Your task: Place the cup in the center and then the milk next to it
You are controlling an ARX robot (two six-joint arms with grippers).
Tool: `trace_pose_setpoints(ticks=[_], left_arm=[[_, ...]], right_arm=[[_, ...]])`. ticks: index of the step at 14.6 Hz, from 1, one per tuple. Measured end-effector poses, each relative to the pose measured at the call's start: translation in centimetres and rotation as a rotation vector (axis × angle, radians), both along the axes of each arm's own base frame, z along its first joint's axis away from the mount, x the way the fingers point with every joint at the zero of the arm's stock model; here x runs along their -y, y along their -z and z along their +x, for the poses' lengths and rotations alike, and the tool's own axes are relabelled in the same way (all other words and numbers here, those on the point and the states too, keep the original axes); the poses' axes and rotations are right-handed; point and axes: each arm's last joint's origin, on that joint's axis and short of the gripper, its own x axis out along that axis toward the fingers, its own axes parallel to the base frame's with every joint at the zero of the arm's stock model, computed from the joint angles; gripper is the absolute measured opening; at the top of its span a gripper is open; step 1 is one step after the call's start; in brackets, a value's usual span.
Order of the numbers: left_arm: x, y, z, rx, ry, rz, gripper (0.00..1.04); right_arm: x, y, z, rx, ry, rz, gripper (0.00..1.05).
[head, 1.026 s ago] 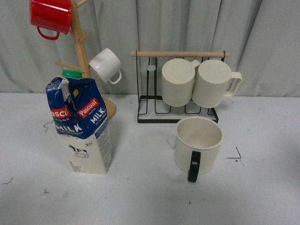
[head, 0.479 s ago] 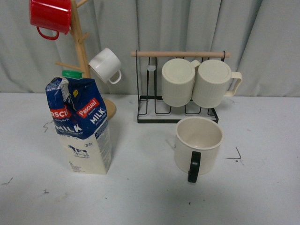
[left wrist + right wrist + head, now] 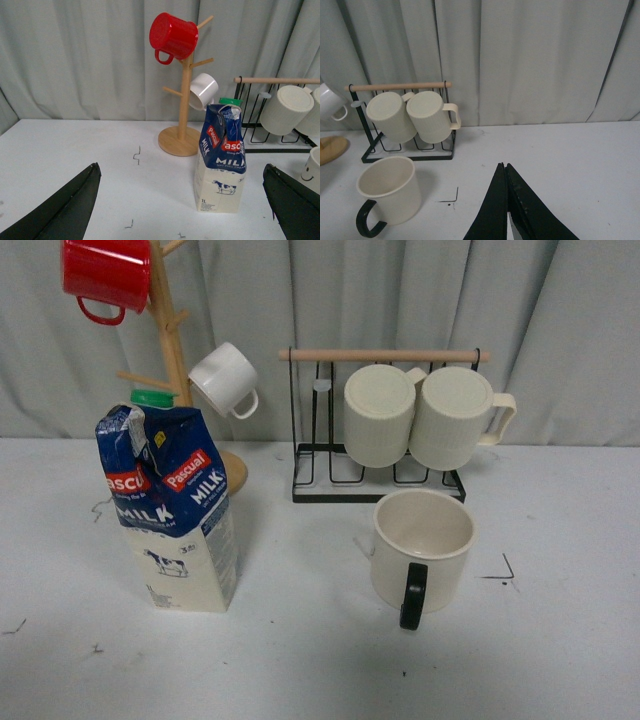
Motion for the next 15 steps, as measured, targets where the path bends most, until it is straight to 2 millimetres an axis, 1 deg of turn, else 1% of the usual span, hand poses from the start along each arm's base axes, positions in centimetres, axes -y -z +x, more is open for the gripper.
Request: trace_pose_setpoints(ticks=[6, 12, 13, 14, 15], left_arm=[[0.0, 0.0, 0.0, 0.0, 0.0, 0.0, 0.98], [0.0, 0.0, 0.0, 0.0, 0.0, 0.0, 0.98], [0.0, 0.0, 0.0, 0.0, 0.0, 0.0, 0.98], [0.0, 0.0, 0.0, -0.001, 0.0, 0.0, 0.98], [0.0, 0.0, 0.0, 0.0, 0.0, 0.0, 0.98]], right_arm=[[0.0, -0.2, -1.3, 0.009, 0.0, 0.0, 0.02], [0.0, -0.1, -2.0, 0.005, 0.0, 0.0, 0.02], [0.0, 0.6, -2.7, -0.049, -0.004, 0.0, 0.02], [0.0, 0.0, -3.1, 0.02, -0.003, -0.001, 0.02], [0.0, 0.3, -3.1, -0.008, -0.003, -0.001, 0.02]])
